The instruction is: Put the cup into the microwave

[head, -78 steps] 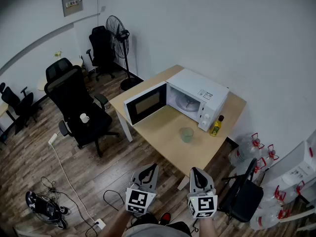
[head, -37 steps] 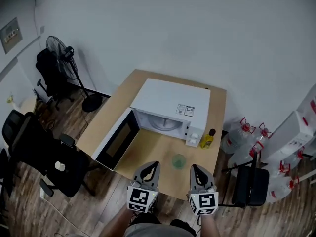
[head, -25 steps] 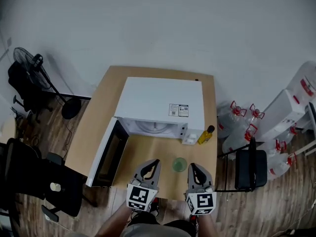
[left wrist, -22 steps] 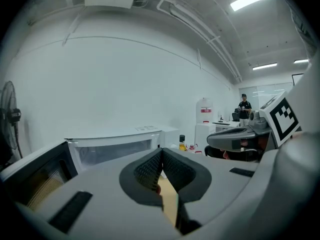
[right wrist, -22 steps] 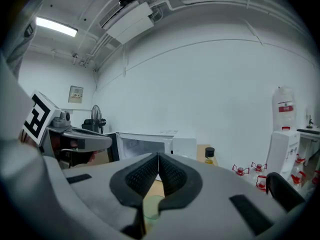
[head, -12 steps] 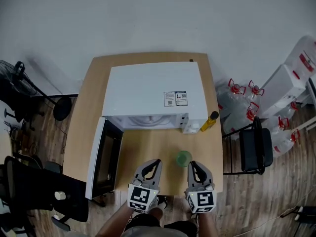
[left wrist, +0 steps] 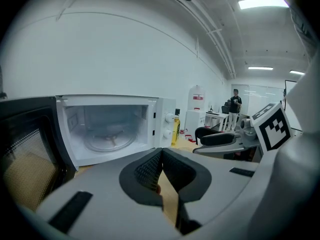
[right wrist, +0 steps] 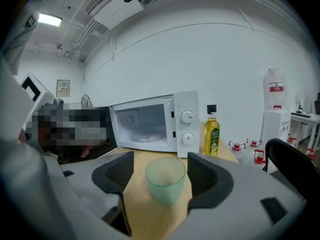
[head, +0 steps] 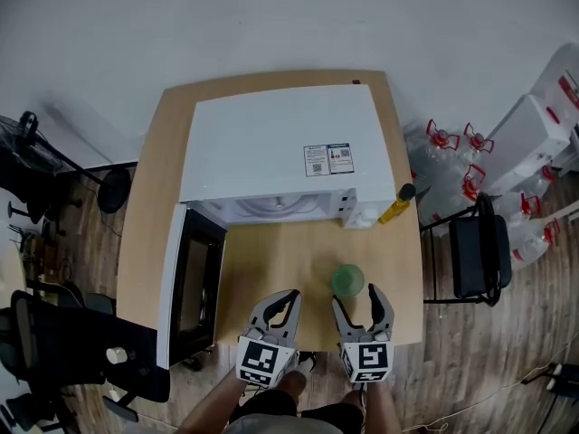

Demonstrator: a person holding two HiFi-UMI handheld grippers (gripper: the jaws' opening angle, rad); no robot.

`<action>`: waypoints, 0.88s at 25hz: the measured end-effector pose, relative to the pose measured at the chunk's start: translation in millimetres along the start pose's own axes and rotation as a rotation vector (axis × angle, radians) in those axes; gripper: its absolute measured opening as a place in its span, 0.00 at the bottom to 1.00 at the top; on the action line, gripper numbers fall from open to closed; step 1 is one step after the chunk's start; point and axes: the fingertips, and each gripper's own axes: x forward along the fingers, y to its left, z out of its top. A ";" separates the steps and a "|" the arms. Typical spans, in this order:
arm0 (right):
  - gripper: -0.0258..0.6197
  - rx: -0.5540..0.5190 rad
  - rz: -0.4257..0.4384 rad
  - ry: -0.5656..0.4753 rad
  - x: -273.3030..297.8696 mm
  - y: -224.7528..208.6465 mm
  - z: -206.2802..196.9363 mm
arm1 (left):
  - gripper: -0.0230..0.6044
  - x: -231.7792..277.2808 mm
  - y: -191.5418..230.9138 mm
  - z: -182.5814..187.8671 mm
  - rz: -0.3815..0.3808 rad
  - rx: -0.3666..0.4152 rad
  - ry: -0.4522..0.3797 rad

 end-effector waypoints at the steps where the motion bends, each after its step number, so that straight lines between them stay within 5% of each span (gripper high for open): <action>1: 0.55 -0.005 -0.012 0.008 2.7 -1.2 -4.4 | 0.07 0.7 0.2 -2.4 0.000 -0.001 0.004; 22: 0.59 -0.006 -0.037 0.087 47.1 -13.5 -59.5 | 0.07 24.5 15.6 -40.1 0.002 -0.023 0.060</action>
